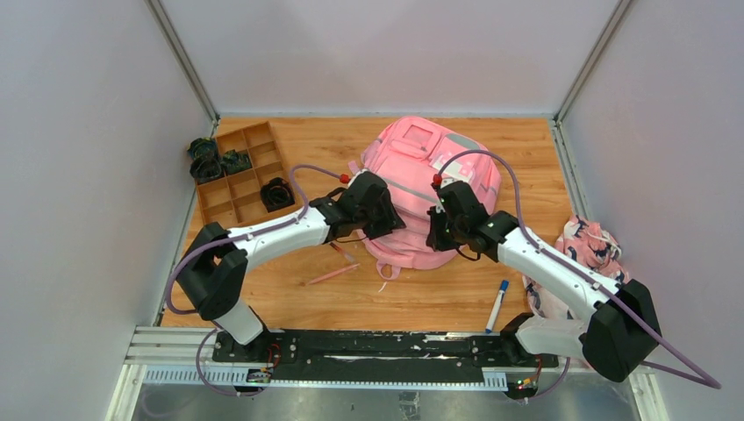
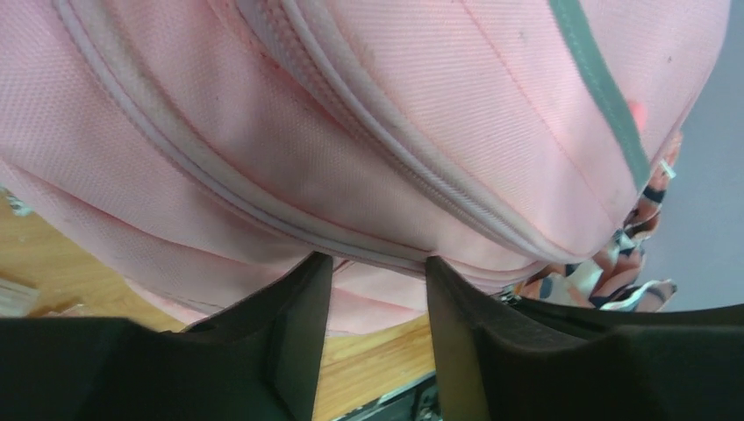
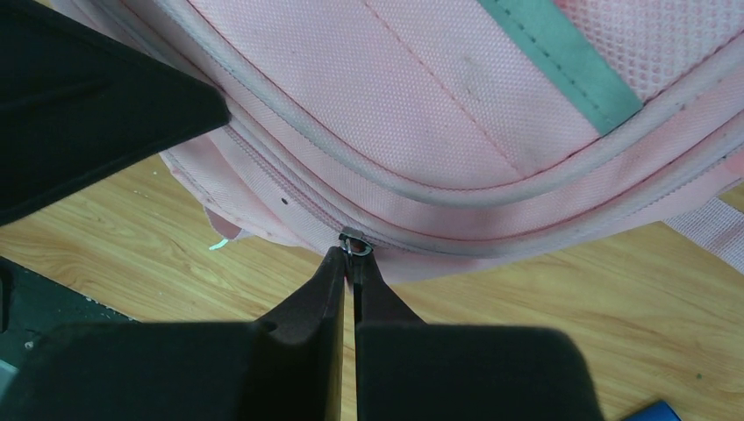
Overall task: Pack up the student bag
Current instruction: Zip the student bag at the center of the board, then adjust the student bag at the center of the board.
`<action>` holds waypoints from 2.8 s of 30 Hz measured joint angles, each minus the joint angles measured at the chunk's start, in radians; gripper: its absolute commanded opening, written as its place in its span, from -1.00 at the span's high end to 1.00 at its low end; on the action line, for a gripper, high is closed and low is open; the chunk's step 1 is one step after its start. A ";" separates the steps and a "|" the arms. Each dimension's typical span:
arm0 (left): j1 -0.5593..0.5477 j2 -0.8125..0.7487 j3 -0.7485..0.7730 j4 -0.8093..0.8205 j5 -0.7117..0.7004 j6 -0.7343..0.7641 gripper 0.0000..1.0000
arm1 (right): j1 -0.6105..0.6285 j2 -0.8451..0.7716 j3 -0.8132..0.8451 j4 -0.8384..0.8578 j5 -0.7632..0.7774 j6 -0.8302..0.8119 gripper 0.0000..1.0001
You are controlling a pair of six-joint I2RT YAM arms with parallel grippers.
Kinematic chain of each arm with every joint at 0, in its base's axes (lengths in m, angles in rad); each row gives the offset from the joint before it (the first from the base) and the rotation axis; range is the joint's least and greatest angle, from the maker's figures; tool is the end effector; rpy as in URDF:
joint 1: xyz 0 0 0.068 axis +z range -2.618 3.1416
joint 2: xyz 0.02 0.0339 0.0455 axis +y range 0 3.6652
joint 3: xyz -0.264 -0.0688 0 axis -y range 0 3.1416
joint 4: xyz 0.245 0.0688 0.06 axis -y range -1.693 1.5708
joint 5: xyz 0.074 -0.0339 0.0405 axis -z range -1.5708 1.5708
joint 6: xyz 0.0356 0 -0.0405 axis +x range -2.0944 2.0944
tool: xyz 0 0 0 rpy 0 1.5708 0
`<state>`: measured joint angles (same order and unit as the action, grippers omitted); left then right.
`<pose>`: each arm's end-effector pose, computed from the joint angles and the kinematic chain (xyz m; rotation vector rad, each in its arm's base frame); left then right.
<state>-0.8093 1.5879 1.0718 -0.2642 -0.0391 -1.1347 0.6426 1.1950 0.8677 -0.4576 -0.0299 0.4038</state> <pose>0.2391 -0.2488 0.2317 -0.4312 2.4992 -0.8460 0.2010 0.1518 0.2597 -0.3034 2.4031 0.5330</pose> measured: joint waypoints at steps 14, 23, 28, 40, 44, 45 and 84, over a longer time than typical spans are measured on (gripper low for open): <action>0.073 -0.018 0.050 -0.034 -0.003 0.040 1.00 | -0.002 -0.014 0.000 0.001 0.069 -0.054 1.00; 0.190 -0.040 0.046 -0.038 0.095 0.143 1.00 | -0.105 -0.010 0.011 -0.006 0.130 -0.100 1.00; 0.223 -0.054 0.045 -0.047 0.127 0.190 1.00 | -0.203 0.011 0.029 0.002 0.092 -0.130 1.00; 0.285 -0.065 0.058 -0.089 0.156 0.314 1.00 | -0.302 0.105 0.070 -0.008 0.029 -0.177 0.59; 0.295 -0.065 0.069 -0.102 0.182 0.354 1.00 | -0.316 0.101 0.082 -0.037 0.029 -0.187 0.19; 0.301 -0.065 0.069 -0.106 0.188 0.363 1.00 | -0.324 0.091 0.086 -0.053 0.031 -0.193 0.18; 0.434 -0.351 -0.079 -0.230 0.184 0.489 0.06 | 0.206 0.450 0.614 -0.091 0.309 -0.412 1.00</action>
<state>-0.3752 1.2369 0.9932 -0.4946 0.1452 -0.6460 0.8486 1.6447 1.4818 -0.5488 0.2794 -0.0086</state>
